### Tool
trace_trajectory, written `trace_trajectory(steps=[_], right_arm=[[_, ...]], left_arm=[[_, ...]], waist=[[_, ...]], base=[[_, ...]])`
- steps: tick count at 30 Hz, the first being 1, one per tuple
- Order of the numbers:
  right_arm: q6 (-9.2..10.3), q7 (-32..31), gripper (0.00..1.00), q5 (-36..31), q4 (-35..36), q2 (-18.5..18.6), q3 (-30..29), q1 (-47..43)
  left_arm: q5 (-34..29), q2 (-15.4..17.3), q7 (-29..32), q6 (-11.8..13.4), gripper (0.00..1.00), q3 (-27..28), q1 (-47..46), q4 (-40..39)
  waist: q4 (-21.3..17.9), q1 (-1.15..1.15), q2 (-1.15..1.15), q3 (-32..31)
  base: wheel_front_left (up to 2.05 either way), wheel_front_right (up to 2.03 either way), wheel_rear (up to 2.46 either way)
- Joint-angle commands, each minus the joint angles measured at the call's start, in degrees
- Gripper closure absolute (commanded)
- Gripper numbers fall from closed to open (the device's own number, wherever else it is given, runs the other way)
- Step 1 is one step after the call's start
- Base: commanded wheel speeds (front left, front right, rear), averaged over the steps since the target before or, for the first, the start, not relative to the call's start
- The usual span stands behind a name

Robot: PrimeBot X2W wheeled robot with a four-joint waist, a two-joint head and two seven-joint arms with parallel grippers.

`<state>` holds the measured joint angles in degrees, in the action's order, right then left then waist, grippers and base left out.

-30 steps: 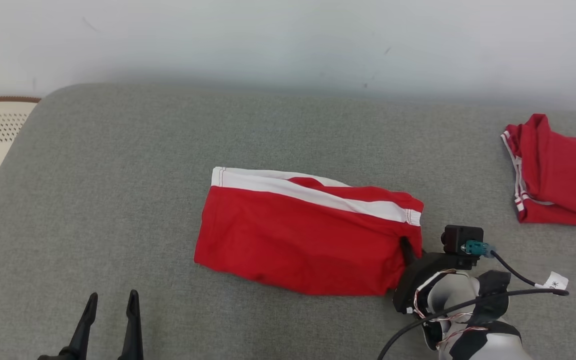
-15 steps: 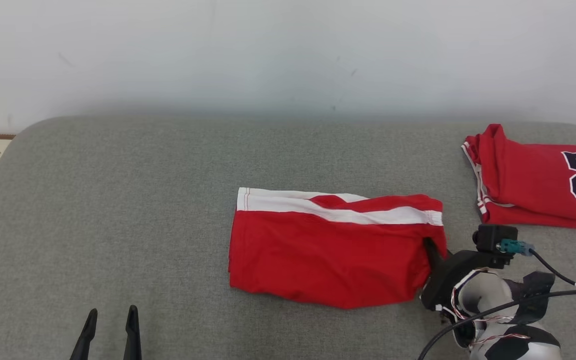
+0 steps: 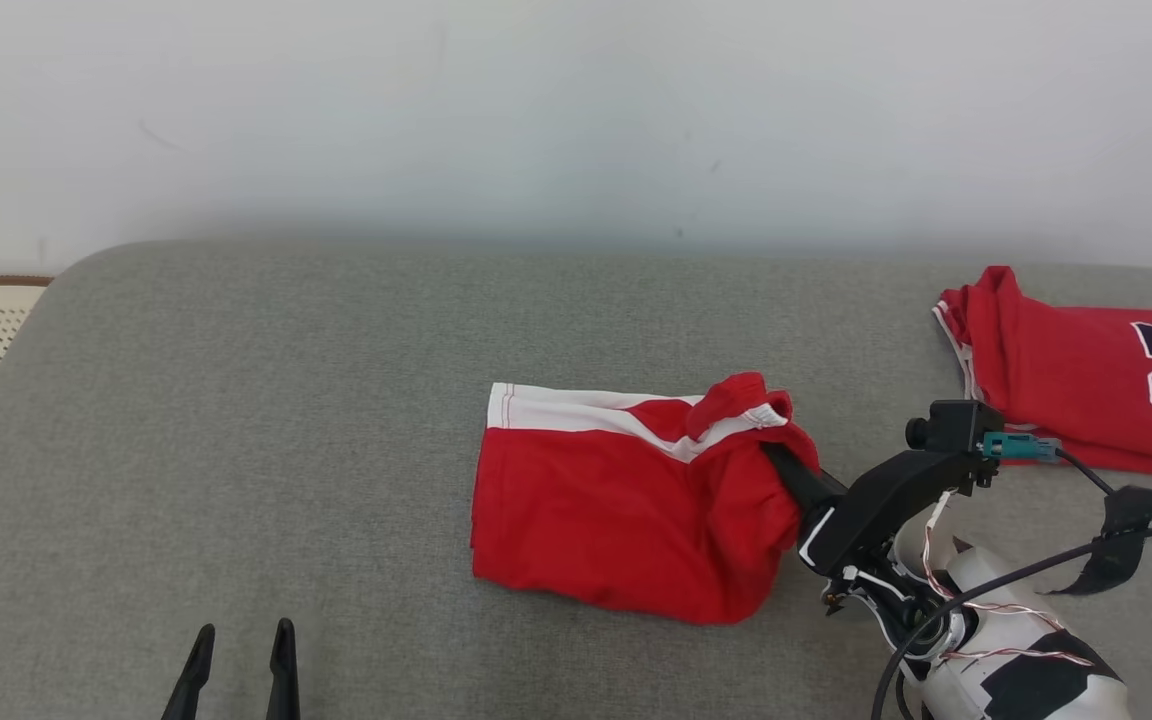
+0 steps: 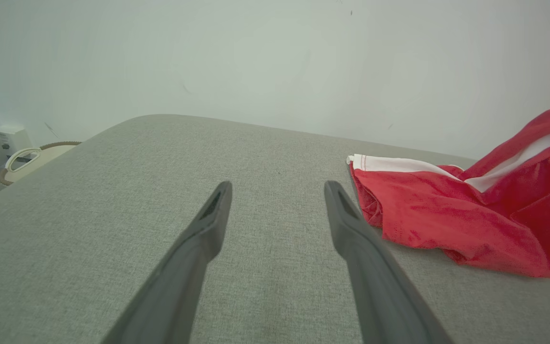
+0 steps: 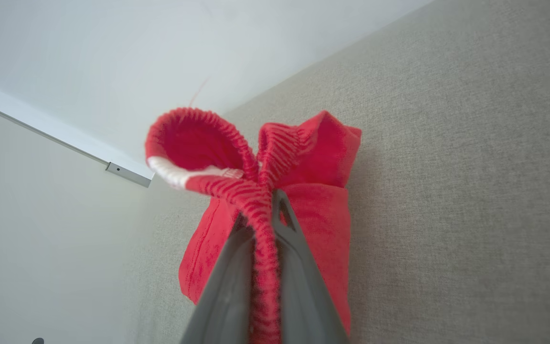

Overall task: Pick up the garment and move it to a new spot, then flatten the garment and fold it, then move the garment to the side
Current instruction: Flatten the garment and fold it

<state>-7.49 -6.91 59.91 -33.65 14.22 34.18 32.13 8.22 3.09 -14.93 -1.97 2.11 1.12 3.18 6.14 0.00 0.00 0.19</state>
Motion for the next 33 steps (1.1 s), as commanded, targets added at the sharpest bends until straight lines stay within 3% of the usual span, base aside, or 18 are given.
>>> trace_trajectory(steps=[1, 11, 25, 33], right_arm=[[0.0, -1.02, 1.0, 1.94, 0.63, -0.12, 0.16, -0.47], [-0.01, -4.68, 1.0, 7.61, -4.14, -3.22, 0.73, 4.38], [-0.01, -6.32, 1.0, 8.1, -22.12, -9.67, 1.64, 16.68], [-0.01, -3.96, 1.0, 8.19, -28.69, -11.02, 1.97, 20.68]], left_arm=[[0.21, -0.06, -0.26, -0.12, 0.0, -0.13, 0.74, 0.33], [1.46, -0.16, -0.26, 0.49, 0.0, -2.19, -0.08, 1.09], [4.98, -0.18, -0.26, 1.8, 0.0, -6.42, -2.53, 2.69], [6.28, -0.16, -0.26, 1.96, 0.0, -8.55, -3.89, 3.56]], waist=[[0.89, 0.0, 0.0, -0.38], [4.81, 0.0, 0.0, -0.42], [9.69, 0.0, 0.0, 2.13], [12.09, 0.0, 0.0, 3.63]], base=[[0.0, 0.0, 0.0], [0.0, 0.0, 0.0], [0.0, 0.0, 0.0], [0.0, 0.0, 0.0]])
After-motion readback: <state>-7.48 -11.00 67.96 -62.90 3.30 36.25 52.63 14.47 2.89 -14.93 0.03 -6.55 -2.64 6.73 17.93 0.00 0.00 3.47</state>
